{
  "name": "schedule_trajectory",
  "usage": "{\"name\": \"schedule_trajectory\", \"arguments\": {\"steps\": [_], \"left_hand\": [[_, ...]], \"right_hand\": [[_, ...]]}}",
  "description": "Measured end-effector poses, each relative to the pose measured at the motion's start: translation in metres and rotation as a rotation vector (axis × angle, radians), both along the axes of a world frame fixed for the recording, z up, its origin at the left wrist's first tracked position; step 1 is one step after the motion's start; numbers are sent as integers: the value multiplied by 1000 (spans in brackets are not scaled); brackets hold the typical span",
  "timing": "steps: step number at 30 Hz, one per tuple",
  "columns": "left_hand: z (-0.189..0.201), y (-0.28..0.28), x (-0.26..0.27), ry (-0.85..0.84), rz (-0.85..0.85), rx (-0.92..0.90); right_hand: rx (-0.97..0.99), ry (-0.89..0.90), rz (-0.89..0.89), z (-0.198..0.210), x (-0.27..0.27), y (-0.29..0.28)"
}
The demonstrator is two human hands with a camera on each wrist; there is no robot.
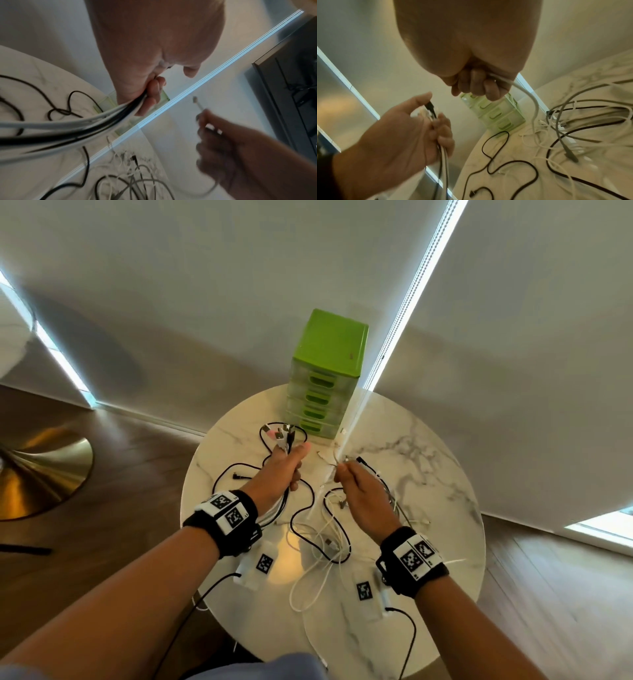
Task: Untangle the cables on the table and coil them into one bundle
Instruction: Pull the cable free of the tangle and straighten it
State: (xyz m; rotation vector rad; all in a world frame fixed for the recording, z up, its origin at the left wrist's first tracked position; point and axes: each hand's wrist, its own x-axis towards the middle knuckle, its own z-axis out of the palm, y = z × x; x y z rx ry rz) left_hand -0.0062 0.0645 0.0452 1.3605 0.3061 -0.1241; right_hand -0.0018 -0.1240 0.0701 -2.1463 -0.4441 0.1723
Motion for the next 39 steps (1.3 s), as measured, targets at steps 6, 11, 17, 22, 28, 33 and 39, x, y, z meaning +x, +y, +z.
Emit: {"name": "schedule_trajectory", "arguments": {"steps": [6,11,17,22,28,33,39], "left_hand": [[-5,-15,-15,86,-122,-112],[-1,-22,-21,13,-163,-111],[-2,-19,-22,-18,-153,-60],[-6,-8,-15,-88,-27,63],[29,1,0,-154,67,-118],[49,13,6,-199,10,-253],[59,38,14,-232,84,-202]], "right_hand": [[-29,-36,152,20,-6,16],[-201,-73,244,7,3,16],[-263,-35,293,-5,5,16],[-212,134,266,-12,2,16],[-175,240,302,-56,-12,-4],[-279,281,283,-83,-16,-26],[-525,289,202,-90,2,-65]]}}
